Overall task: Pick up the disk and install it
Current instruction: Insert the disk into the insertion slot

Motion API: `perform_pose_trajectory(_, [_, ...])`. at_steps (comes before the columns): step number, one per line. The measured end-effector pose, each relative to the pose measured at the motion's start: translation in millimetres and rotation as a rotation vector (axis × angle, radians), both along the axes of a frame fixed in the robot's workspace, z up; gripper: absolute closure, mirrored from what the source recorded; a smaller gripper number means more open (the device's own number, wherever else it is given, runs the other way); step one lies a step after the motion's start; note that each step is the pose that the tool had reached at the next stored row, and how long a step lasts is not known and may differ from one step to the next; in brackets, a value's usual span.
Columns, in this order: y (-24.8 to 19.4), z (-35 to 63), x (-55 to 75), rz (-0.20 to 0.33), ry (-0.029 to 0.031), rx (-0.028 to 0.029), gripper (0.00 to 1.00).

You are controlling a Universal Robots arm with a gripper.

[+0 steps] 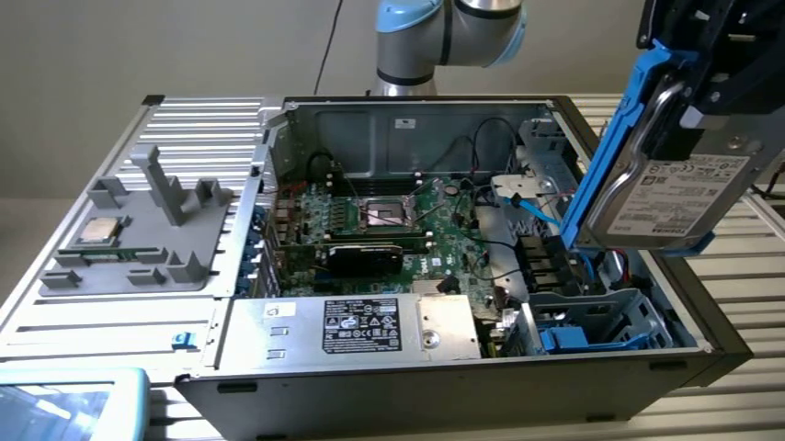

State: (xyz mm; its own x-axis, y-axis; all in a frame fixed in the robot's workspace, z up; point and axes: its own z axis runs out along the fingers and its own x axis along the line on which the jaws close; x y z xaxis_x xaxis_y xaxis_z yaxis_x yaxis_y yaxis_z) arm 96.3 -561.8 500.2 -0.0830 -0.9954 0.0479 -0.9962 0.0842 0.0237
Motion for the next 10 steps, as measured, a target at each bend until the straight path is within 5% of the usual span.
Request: perform_pose_trajectory(10, [-0.3, -18.1, 0.0, 0.0, 0.0, -0.0002, 0.63])
